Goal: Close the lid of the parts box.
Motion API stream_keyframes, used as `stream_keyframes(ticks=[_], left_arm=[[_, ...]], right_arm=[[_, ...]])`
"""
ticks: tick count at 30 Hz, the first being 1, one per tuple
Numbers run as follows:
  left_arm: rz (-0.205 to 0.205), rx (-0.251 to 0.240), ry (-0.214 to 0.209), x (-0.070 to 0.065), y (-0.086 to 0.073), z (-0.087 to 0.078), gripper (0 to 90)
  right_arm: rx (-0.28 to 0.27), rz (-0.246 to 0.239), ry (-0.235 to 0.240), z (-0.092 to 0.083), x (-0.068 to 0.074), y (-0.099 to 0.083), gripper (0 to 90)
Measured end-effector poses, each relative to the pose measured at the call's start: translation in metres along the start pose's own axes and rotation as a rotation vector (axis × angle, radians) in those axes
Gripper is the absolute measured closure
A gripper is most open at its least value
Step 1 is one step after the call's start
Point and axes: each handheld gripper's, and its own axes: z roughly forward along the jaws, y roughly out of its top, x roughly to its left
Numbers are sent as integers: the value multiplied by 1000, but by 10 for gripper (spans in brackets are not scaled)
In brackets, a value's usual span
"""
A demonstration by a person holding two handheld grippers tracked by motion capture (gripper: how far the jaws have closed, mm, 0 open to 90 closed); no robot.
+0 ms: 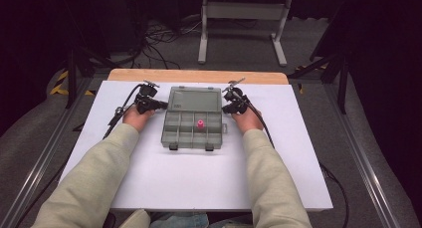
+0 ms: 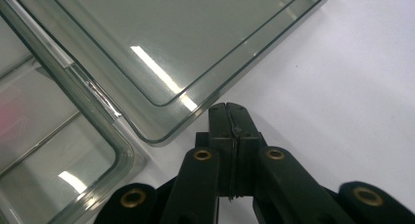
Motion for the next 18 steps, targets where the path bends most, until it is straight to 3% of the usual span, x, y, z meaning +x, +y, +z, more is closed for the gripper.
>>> stream_keyframes(ticks=[8,15,18], left_arm=[[-12,-10,9,0,1,2,899],[1,-7,30,-3,2,3,899],[14,-19,27,-3,1,3,899]], right_arm=[[7,-9,-30,1,3,3,899],[-1,-1,-41,4,3,6,899],[-5,2,-67,5,5,6,864]])
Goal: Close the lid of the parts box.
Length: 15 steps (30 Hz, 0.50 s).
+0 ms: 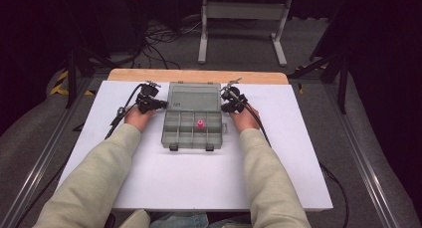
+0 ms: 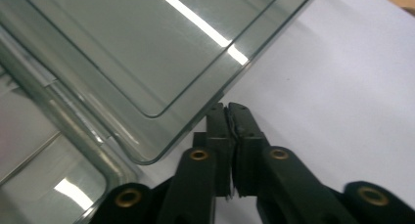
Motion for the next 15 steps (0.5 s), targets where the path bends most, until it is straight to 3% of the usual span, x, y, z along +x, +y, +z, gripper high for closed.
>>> stream_keyframes(ticks=[11,14,15], left_arm=[[0,-8,18,-2,1,1,899],[30,-8,31,-3,1,0,900],[22,-11,27,-3,1,0,899]], right_arm=[[-18,19,-3,2,1,0,900],[-27,26,0,1,1,0,900],[-31,28,2,1,1,-1,900]])
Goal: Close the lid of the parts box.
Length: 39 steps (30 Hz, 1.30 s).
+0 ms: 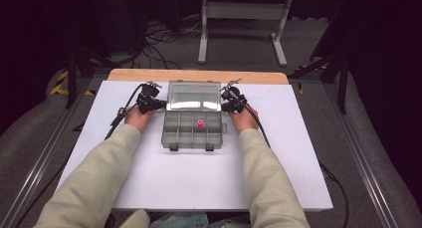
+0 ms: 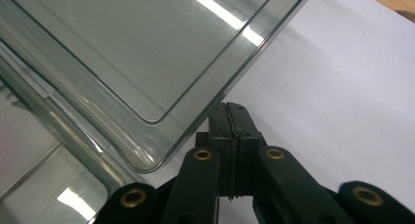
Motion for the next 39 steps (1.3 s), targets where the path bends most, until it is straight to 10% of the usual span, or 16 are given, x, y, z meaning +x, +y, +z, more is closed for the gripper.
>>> stream_keyframes(ticks=[39], left_arm=[[-8,-106,24,-6,9,-20,900]], right_arm=[[-180,60,-15,-21,-2,2,900]])
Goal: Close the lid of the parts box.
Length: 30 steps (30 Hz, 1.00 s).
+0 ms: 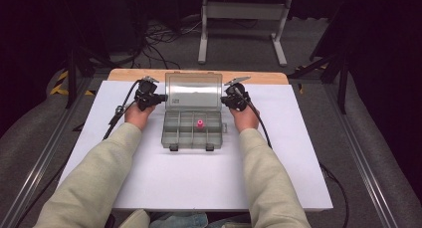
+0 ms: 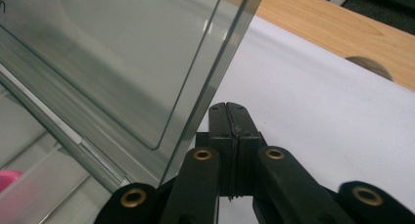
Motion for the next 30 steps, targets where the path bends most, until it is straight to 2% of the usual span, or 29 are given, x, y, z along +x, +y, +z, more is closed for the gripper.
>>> stream_keyframes(ticks=[9,19,26,30], left_arm=[[-17,-24,-24,-1,2,-5,900],[-12,-51,-39,-7,5,-13,900],[-19,-57,-49,-10,6,-17,900],[-8,-65,-46,-11,7,-19,900]], right_arm=[[-27,-8,1,-4,1,3,900],[-83,-15,10,-11,5,6,900],[-98,-20,28,-16,6,6,898],[-103,-24,35,-18,7,6,898]])
